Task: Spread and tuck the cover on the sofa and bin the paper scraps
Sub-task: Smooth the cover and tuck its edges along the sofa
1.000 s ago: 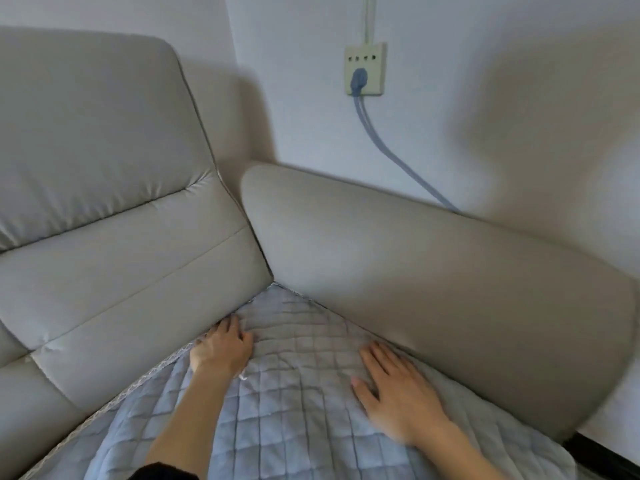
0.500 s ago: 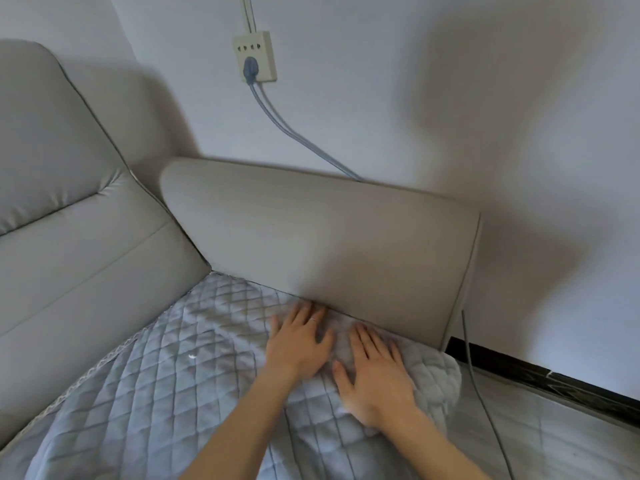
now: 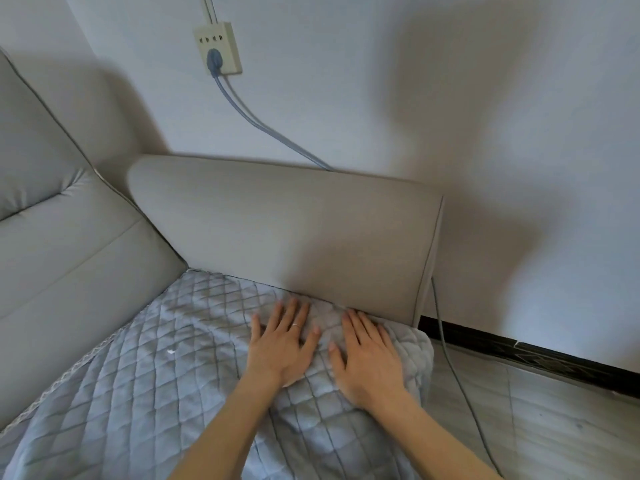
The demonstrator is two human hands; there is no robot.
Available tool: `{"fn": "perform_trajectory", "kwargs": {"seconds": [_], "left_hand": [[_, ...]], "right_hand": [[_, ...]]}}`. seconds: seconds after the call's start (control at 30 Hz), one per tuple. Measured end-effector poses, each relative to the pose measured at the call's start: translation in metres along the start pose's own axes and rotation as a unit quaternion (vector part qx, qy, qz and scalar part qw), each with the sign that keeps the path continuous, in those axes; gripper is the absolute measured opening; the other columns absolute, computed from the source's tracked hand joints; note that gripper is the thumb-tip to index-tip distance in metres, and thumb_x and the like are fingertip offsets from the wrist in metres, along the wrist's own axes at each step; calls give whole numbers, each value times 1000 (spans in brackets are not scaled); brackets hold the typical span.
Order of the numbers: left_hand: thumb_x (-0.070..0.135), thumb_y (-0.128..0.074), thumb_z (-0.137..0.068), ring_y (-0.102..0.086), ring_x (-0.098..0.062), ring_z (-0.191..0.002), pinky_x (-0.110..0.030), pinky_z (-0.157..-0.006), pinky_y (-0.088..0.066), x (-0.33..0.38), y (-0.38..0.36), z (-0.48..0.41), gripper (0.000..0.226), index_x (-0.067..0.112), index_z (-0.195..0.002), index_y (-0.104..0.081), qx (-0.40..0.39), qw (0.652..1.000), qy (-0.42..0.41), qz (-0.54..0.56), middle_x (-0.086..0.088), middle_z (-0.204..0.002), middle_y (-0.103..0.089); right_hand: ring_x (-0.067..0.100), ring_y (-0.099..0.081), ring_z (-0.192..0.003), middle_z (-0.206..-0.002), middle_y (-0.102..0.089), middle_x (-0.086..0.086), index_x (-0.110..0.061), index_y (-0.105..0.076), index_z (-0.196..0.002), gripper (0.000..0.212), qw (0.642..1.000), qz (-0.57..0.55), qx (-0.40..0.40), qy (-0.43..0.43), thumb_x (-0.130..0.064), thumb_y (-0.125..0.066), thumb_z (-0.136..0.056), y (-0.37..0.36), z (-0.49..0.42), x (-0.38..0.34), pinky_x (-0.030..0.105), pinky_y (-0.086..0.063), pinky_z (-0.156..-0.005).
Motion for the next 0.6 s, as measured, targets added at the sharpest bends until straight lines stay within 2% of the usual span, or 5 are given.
{"fn": "perform_trajectory", "kwargs": {"seconds": [0.07,0.23,0.4,0.5,0.6], "left_hand": [[61,-7,-96,11,-6,-148,-48,-118,12,19,11,-6,64,36,-154,2,25,999,-46,-6,16,-161,6],[52,-18,-99,2,-4,-148,-43,-121,3,21,11,-19,61,34,-155,-4,4,997,-77,-22,14,-163,-4],[47,-17,-100,-1,-9,-149,-46,-121,2,17,-2,-43,59,29,-156,-9,-28,999,-39,-21,10,-163,-8],[53,-12,-100,2,-10,-150,-49,-120,4,22,-13,-12,61,29,-156,-4,-25,999,-39,-20,11,-163,-1],[59,-12,-98,3,-7,-149,-49,-120,4,35,4,4,61,37,-155,-4,31,997,-71,-13,16,-162,0]], "right_hand": [[19,-26,-147,-157,-33,6,-10,-34,-151,78,1000,8,28,-10,-58,-14,-92,13,-1,7,38,-9,-120],[15,-12,-149,-163,-17,1,-17,-16,-156,91,1000,1,-21,-4,-68,-4,-82,13,-11,7,35,-3,-122],[19,-31,-143,-156,-35,3,-19,-31,-151,65,997,-51,-50,-25,-56,-30,-97,0,-36,20,31,-20,-117],[18,-49,-130,-141,-55,2,-20,-54,-137,56,999,-42,17,-17,-49,-36,-94,6,-8,26,32,-34,-110],[19,-52,-128,-135,-60,5,-13,-61,-130,54,990,-51,125,-46,-42,-38,-91,25,20,37,42,-38,-110]]}}
Point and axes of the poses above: each hand's wrist, its own z-axis away from the middle knuckle, its own y-axis out of the back of the hand, x = y × z, the point moved 10 cm from there along -z, towards the middle knuckle
